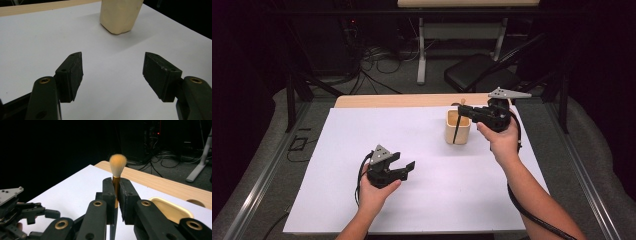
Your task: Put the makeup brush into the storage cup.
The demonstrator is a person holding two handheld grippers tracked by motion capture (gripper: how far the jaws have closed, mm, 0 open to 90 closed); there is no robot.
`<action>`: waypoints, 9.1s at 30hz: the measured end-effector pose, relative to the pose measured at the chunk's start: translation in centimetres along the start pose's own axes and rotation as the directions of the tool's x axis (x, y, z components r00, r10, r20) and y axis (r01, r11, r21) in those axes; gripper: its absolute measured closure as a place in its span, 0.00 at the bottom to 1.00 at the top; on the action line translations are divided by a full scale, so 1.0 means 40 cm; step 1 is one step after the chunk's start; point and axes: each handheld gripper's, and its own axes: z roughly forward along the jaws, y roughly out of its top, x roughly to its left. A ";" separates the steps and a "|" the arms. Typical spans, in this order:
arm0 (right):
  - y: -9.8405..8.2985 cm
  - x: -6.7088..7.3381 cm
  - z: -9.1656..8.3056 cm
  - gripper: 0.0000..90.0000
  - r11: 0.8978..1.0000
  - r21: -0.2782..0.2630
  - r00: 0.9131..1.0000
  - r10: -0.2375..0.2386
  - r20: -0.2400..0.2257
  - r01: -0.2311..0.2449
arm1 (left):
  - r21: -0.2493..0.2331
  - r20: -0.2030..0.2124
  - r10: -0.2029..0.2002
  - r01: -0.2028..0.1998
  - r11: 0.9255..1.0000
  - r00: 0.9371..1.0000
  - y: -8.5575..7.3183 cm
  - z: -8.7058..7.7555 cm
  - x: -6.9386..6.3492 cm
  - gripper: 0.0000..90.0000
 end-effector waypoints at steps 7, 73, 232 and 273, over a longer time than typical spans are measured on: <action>0.026 -0.023 0.006 0.93 1.000 -0.006 1.000 0.015 0.026 -0.014 | -0.001 -0.001 0.000 0.000 1.000 1.000 0.001 -0.001 0.002 0.36; 0.100 -0.130 0.065 0.93 0.998 -0.016 0.982 0.069 0.178 -0.067 | 0.001 0.005 -0.019 0.019 1.000 1.000 -0.004 -0.005 0.006 0.36; -0.096 -0.167 0.142 0.74 0.991 0.104 0.963 0.058 0.265 -0.089 | 0.012 0.001 -0.025 0.025 1.000 1.000 -0.008 -0.001 0.003 0.36; -0.102 -0.141 0.110 0.41 0.990 0.089 0.964 0.088 0.250 -0.113 | 0.011 0.003 -0.033 0.033 0.999 0.999 -0.009 -0.001 0.009 0.36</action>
